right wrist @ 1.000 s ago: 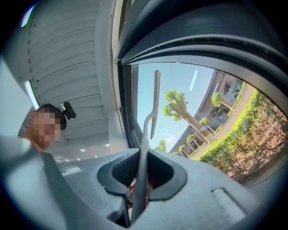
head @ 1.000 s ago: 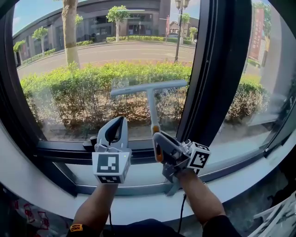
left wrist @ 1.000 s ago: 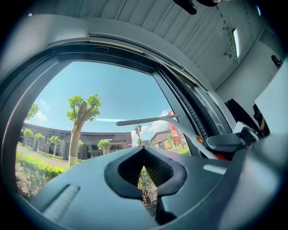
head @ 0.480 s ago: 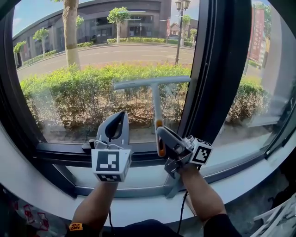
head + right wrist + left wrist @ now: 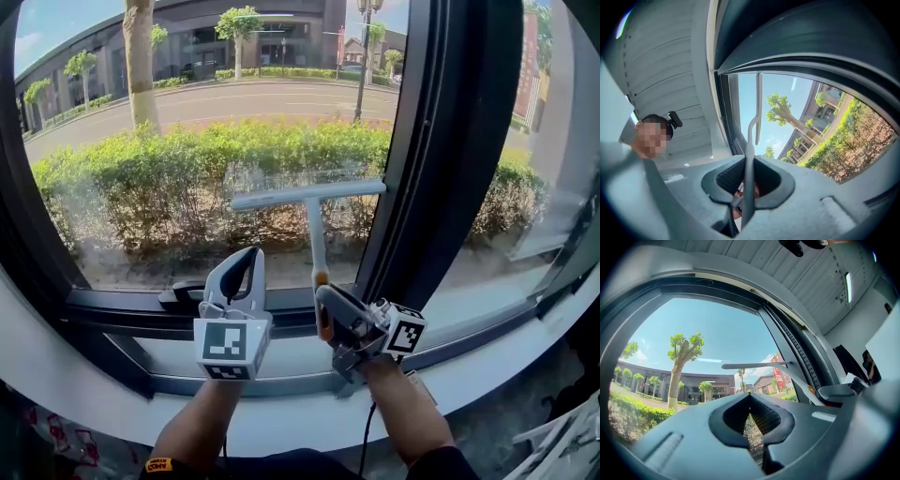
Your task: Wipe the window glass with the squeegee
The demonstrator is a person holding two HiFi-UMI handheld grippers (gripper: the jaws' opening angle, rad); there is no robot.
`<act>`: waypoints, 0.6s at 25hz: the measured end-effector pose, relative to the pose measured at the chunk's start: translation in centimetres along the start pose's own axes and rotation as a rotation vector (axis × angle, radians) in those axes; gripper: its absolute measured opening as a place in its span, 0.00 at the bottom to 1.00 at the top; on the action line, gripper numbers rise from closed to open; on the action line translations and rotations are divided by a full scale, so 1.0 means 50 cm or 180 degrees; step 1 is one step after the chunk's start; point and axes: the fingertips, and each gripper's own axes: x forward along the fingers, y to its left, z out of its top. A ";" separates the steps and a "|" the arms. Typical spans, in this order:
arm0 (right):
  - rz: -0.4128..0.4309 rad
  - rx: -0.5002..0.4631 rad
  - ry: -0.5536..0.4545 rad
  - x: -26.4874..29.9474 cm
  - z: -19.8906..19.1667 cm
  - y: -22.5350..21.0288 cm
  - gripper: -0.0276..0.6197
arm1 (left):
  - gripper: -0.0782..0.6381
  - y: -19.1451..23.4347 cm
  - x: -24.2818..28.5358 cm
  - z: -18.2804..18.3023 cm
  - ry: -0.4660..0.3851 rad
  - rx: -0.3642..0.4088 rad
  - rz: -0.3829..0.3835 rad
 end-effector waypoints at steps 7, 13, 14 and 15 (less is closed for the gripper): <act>-0.0065 0.0182 0.0006 -0.041 -0.057 -0.032 0.12 | 0.13 -0.010 0.004 -0.080 0.0181 -0.0080 -0.0007; -0.0138 0.0369 -0.0002 -0.073 -0.112 -0.054 0.12 | 0.13 -0.023 -0.005 -0.149 0.0336 -0.0145 -0.0026; -0.0160 0.0404 0.0000 -0.080 -0.122 -0.058 0.12 | 0.13 -0.027 -0.007 -0.158 0.0363 -0.0189 -0.0028; -0.0183 0.0436 0.0002 -0.086 -0.133 -0.062 0.12 | 0.13 -0.031 -0.010 -0.166 0.0384 -0.0235 -0.0026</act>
